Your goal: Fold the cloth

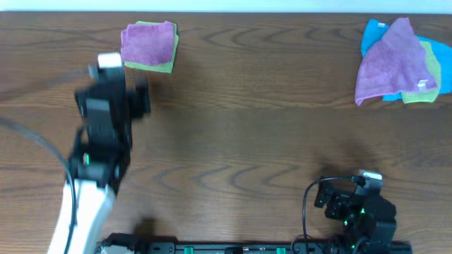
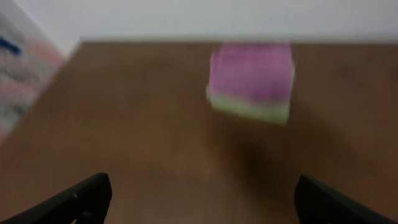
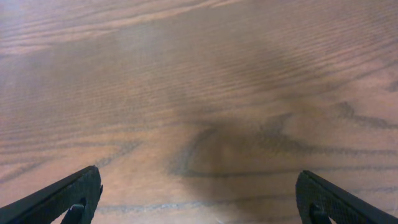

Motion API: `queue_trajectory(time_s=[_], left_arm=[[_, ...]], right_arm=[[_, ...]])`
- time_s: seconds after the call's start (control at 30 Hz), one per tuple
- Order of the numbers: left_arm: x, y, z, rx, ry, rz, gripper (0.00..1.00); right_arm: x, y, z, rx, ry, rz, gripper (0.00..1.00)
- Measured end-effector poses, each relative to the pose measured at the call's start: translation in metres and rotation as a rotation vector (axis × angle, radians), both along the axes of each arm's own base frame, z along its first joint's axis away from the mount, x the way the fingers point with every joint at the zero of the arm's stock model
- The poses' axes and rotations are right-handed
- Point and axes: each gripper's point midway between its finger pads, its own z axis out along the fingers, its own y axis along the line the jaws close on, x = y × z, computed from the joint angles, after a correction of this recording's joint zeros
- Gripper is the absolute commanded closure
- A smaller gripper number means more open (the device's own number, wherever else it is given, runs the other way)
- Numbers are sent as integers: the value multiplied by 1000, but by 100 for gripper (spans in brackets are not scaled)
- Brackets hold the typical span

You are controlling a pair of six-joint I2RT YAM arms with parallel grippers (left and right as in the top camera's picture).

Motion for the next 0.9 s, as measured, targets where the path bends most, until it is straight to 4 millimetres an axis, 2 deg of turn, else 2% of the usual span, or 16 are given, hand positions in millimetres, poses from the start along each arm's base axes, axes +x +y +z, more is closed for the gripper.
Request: queue_trajectory(time_s=[0.23, 0.43, 0.63, 0.73, 0.9], left_arm=[[-96, -13, -70, -81, 53, -144, 5], [-140, -25, -125, -159, 205, -211, 5], [-161, -22, -145, -173, 214, -200, 5], [-163, -20, -150, -167, 193, -187, 5], [-158, -18, -147, -163, 132, -181, 5]], right_arm=[[0, 0, 0, 0, 1, 0, 1], [0, 0, 0, 0, 1, 0, 1], [0, 0, 0, 0, 1, 0, 1], [0, 0, 0, 0, 1, 0, 1], [0, 0, 0, 0, 0, 0, 1]])
